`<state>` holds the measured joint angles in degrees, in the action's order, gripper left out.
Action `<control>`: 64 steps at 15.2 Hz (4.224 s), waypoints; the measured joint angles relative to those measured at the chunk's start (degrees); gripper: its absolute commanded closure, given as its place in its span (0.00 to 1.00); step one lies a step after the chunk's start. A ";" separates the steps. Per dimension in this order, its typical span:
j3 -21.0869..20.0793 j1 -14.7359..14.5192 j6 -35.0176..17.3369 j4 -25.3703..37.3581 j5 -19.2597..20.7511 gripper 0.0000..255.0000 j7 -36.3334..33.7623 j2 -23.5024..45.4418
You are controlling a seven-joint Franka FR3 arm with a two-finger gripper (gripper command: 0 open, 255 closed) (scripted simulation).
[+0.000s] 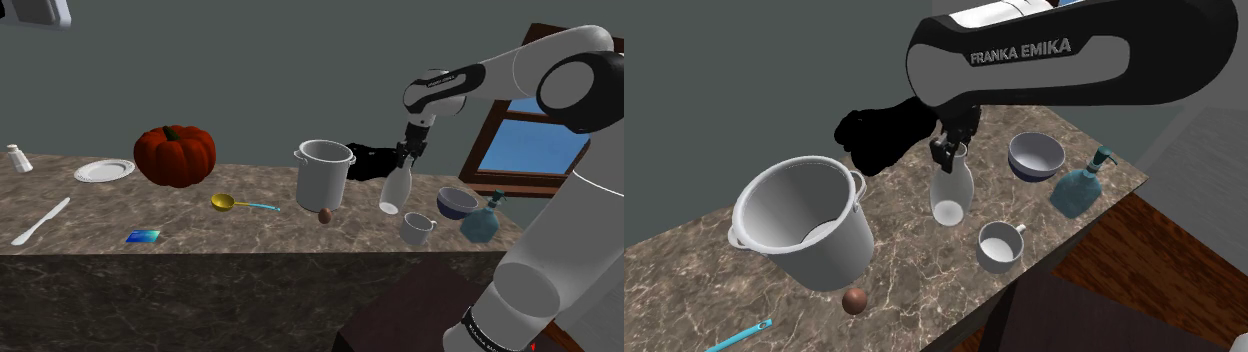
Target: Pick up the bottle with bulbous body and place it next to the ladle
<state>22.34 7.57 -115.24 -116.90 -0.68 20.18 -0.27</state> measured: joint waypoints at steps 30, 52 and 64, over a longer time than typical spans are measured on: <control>-0.24 -0.21 22.93 21.64 0.58 1.00 -0.74 -1.41; 1.19 1.72 43.01 49.50 -2.85 1.00 1.45 7.07; -1.08 -2.11 44.70 52.12 -3.13 1.00 -4.78 7.92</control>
<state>21.26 5.46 -70.54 -64.78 -3.81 15.40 7.65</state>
